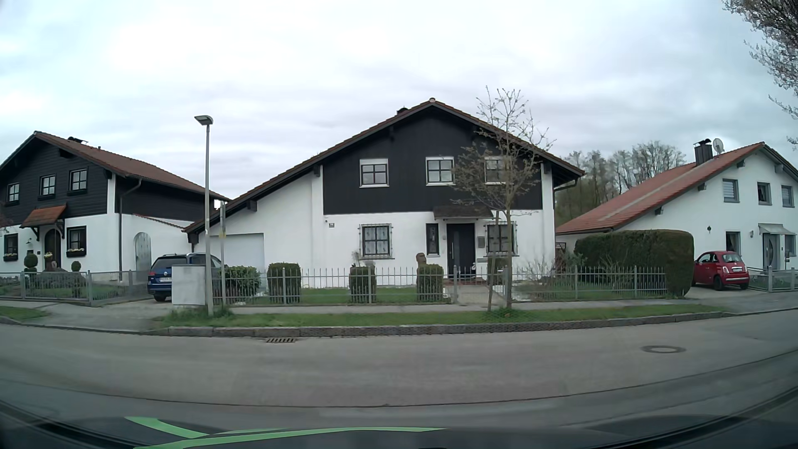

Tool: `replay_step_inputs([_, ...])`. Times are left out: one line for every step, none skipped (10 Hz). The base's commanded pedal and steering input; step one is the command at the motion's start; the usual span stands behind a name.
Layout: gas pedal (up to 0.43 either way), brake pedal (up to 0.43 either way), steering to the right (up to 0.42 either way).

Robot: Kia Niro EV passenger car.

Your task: Follow the waypoints while adhering to traffic rules and regulations

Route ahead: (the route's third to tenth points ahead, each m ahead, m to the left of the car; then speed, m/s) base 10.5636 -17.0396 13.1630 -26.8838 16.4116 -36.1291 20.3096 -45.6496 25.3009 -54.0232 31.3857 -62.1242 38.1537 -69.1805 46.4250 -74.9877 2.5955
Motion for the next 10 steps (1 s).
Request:
replay_step_inputs([0.0,0.061,0.249])
replay_step_inputs([0.0,0.0,0.266])
replay_step_inputs([0.0,0.0,0.289])
replay_step_inputs([0.0,0.0,0.312])
replay_step_inputs([0.0,0.0,0.331])
replay_step_inputs([0.0,0.0,0.348])
replay_step_inputs([0.0,0.0,0.364])
replay_step_inputs([0.0,0.0,0.385])
replay_step_inputs([0.0,0.0,0.416])
replay_step_inputs([0.0,0.0,0.434])
